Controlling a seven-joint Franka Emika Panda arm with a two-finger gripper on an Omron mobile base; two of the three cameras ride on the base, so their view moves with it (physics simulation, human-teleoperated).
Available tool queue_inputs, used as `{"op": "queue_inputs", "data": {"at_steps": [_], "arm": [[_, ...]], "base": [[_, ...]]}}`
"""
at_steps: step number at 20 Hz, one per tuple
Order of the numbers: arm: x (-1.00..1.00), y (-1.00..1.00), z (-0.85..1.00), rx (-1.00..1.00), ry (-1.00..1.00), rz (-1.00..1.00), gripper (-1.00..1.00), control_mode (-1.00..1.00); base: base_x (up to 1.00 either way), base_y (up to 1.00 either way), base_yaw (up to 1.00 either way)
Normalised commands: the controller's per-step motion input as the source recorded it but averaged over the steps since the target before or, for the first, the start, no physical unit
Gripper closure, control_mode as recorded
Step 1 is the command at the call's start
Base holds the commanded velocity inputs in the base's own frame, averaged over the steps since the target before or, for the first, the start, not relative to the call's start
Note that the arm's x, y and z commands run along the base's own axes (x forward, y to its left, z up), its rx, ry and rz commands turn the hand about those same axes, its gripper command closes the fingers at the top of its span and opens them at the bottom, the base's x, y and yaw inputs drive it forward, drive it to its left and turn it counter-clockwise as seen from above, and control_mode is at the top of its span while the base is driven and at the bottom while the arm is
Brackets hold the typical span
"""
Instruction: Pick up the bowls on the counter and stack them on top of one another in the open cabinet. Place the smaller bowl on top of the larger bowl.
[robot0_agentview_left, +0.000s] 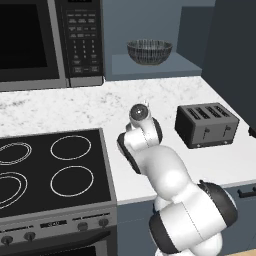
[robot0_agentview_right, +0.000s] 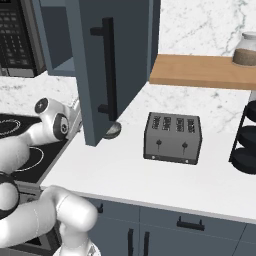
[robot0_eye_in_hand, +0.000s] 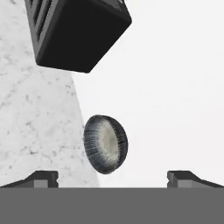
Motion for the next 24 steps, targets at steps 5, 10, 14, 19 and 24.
{"op": "queue_inputs", "data": {"at_steps": [5,10,14,19,24], "arm": [[0.27,0.32,-0.07,0.00,0.02,-0.16,-1.00,-1.00],[0.30,0.27,-0.12,0.00,0.02,-0.23,-1.00,-1.00],[0.15,0.11,-0.18,0.14,0.00,-0.24,-1.00,-1.00],[0.00,0.00,-0.30,0.33,0.00,-0.13,-1.00,-1.00],[0.11,0.08,-0.48,0.15,0.00,-0.02,-1.00,-1.00]], "base": [[0.00,0.00,0.00],[0.00,0.00,0.00],[0.00,0.00,0.00],[0.00,0.00,0.00],[0.00,0.00,0.00]]}}
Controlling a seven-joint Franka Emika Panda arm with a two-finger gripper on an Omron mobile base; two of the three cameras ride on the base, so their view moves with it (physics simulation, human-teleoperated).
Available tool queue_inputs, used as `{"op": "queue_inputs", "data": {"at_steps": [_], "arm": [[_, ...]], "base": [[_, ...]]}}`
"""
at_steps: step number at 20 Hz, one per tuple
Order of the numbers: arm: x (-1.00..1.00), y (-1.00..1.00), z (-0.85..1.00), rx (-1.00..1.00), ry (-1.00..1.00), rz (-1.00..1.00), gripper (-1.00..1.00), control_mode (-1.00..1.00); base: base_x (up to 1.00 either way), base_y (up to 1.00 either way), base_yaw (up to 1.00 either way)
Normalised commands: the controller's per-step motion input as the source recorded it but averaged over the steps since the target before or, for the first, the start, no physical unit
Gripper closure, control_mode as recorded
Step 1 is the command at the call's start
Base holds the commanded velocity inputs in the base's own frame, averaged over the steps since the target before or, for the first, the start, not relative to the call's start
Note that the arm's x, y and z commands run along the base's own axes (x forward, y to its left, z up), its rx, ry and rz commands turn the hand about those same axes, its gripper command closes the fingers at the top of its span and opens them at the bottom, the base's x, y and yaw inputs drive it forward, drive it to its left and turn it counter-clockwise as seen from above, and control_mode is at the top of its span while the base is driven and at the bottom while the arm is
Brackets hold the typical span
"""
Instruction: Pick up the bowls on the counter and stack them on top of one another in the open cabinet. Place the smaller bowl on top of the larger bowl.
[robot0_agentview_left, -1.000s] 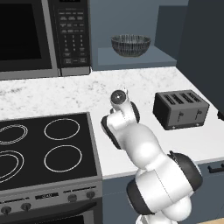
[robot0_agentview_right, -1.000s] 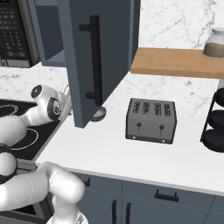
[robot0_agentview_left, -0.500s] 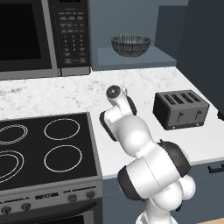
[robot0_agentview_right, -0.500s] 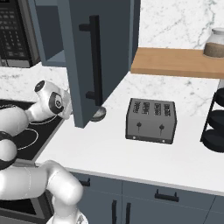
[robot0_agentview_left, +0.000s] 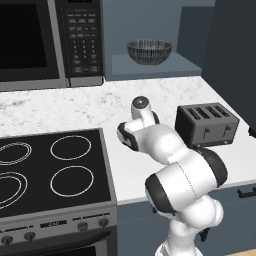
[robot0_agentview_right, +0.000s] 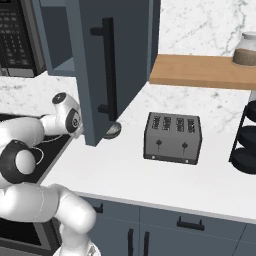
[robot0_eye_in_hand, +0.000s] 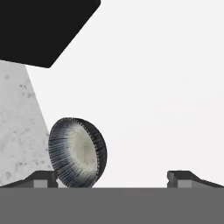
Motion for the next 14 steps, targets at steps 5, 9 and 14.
{"op": "queue_inputs", "data": {"at_steps": [5,9,14], "arm": [[0.37,0.25,-0.36,0.00,0.05,-0.01,-1.00,-1.00],[0.35,0.20,-0.11,0.00,0.11,0.00,-1.00,-1.00],[0.39,0.05,-0.05,0.00,0.07,0.00,-1.00,-1.00]], "base": [[0.00,0.00,0.00],[0.00,0.00,0.00],[0.00,0.00,0.00]]}}
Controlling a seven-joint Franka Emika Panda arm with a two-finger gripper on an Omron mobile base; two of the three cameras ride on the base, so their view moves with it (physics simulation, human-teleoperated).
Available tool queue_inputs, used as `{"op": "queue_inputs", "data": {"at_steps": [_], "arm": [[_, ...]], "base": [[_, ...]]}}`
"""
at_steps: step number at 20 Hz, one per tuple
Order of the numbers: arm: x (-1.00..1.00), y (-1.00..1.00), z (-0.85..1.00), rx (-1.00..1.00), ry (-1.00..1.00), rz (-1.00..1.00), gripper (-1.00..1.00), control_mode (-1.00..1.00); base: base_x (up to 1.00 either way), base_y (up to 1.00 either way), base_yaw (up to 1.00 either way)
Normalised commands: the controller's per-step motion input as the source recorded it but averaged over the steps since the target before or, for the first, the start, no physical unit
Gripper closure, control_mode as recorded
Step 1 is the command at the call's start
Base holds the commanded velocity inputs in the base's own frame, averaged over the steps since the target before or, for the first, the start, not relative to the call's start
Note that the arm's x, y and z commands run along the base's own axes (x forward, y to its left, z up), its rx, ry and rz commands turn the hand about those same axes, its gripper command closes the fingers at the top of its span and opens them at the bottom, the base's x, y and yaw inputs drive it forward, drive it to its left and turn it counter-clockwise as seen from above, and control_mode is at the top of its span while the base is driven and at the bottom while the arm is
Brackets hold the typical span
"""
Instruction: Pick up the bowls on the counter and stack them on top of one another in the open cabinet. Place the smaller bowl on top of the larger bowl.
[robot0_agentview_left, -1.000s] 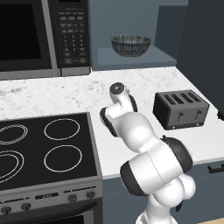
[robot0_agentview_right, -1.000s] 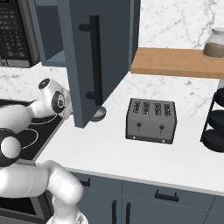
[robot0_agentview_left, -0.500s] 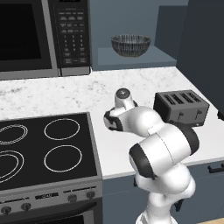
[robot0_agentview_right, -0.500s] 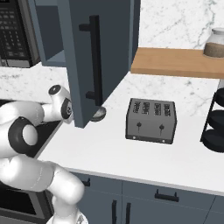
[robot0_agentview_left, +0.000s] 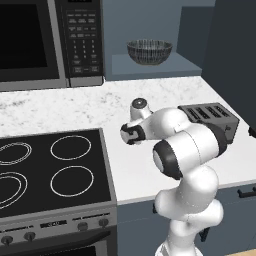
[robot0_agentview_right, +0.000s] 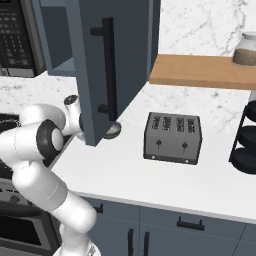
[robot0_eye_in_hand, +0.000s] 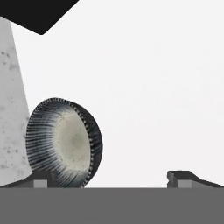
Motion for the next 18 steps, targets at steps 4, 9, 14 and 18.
{"op": "queue_inputs", "data": {"at_steps": [4,9,14,18], "arm": [[0.30,0.00,-0.13,0.00,0.10,0.00,-1.00,-1.00],[0.36,0.00,-0.42,0.00,0.07,0.00,-1.00,-1.00],[0.40,0.00,-0.38,0.00,0.05,0.00,-1.00,-1.00],[0.37,0.09,-0.39,0.00,0.07,0.00,-1.00,-1.00]], "base": [[0.00,0.00,0.00],[0.00,0.00,0.00],[0.00,0.00,0.00],[0.00,0.00,0.00]]}}
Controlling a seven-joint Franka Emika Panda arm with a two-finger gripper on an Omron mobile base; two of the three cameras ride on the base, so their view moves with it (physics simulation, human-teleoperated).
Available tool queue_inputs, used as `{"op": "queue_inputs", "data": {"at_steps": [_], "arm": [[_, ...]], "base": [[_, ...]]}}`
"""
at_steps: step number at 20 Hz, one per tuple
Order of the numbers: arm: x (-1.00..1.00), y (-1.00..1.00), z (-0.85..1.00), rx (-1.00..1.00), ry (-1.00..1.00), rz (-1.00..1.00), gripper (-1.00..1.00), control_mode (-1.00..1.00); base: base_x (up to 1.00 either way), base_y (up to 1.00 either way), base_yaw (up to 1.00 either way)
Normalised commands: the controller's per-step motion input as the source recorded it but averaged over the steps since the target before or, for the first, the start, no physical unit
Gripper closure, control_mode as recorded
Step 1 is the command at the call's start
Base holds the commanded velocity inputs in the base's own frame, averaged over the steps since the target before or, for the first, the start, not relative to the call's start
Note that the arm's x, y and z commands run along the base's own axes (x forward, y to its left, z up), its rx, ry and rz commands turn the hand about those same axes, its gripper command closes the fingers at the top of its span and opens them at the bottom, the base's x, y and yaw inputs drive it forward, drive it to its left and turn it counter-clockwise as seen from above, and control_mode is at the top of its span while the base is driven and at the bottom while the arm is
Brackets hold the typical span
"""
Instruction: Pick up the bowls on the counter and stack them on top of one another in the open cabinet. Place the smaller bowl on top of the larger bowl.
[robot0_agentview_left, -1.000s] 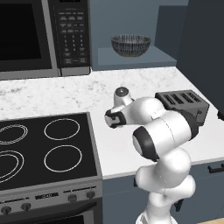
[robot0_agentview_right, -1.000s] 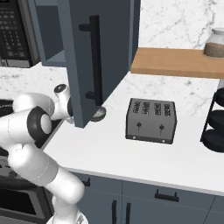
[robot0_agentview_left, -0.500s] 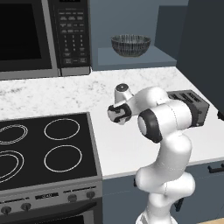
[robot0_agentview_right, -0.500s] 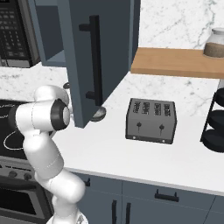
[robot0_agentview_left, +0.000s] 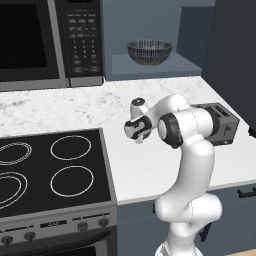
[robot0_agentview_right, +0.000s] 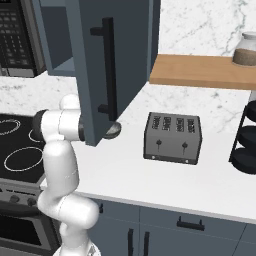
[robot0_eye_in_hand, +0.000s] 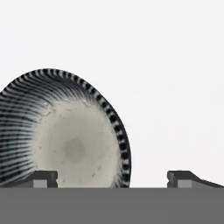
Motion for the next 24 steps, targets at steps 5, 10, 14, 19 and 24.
{"op": "queue_inputs", "data": {"at_steps": [5,10,14,19,24], "arm": [[0.30,0.13,-0.36,0.00,0.06,0.00,-1.00,-1.00],[0.31,0.03,-0.29,0.00,0.03,0.00,-1.00,-1.00],[0.27,0.00,-0.25,0.00,0.02,0.00,-1.00,-1.00],[0.11,0.00,-0.28,0.00,0.01,0.00,1.00,-1.00],[0.00,0.00,-0.28,0.00,0.00,0.00,1.00,-1.00]], "base": [[0.00,0.00,0.00],[0.00,0.00,0.00],[0.00,0.00,0.00],[0.00,0.00,0.00],[0.00,0.00,0.00]]}}
